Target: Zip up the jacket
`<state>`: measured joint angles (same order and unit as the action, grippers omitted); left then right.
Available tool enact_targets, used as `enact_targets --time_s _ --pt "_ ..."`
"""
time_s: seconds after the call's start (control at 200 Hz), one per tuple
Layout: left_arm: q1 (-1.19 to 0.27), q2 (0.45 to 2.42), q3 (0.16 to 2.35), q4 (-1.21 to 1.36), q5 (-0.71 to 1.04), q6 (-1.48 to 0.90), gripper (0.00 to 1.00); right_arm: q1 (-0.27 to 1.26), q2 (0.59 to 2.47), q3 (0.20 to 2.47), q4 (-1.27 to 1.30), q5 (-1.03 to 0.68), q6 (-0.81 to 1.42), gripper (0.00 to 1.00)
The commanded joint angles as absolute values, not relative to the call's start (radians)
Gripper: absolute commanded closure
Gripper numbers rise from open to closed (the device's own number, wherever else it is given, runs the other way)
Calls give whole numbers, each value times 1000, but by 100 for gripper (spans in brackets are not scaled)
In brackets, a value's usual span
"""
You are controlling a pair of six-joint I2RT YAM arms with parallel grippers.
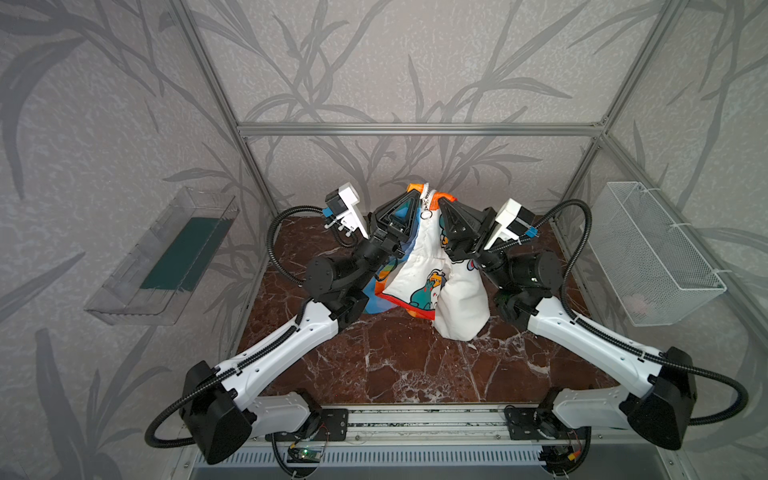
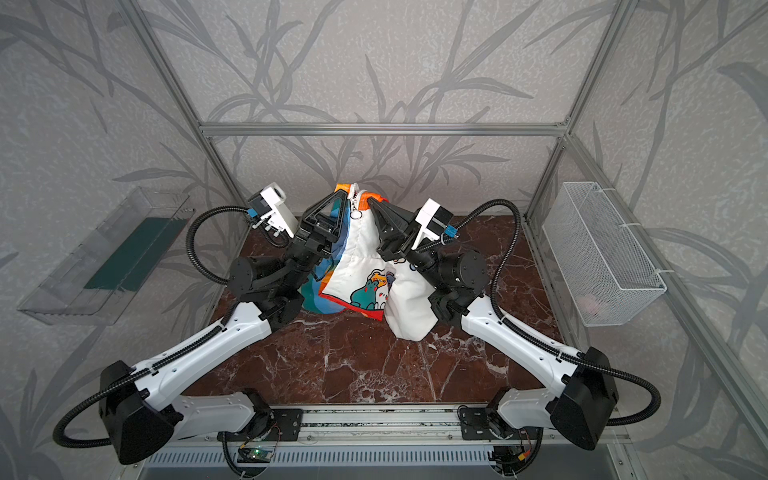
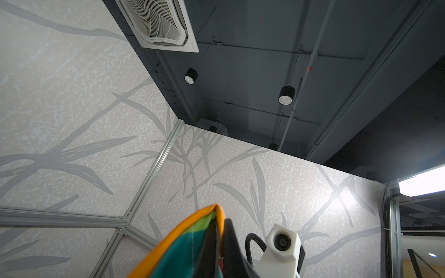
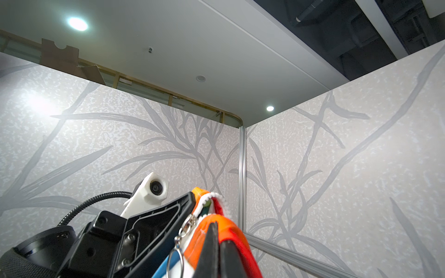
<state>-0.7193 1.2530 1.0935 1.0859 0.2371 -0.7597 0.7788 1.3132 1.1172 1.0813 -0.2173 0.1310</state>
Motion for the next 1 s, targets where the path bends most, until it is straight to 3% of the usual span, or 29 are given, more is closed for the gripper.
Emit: enact_targets --time_s 0.0,1.0 --pt "-726 1245 1117 1143 245 -759 100 787 1303 1146 1158 -199 134 100" --pt "-742 1233 1122 1116 200 -687 100 816 1314 1124 1221 -113 96 100"
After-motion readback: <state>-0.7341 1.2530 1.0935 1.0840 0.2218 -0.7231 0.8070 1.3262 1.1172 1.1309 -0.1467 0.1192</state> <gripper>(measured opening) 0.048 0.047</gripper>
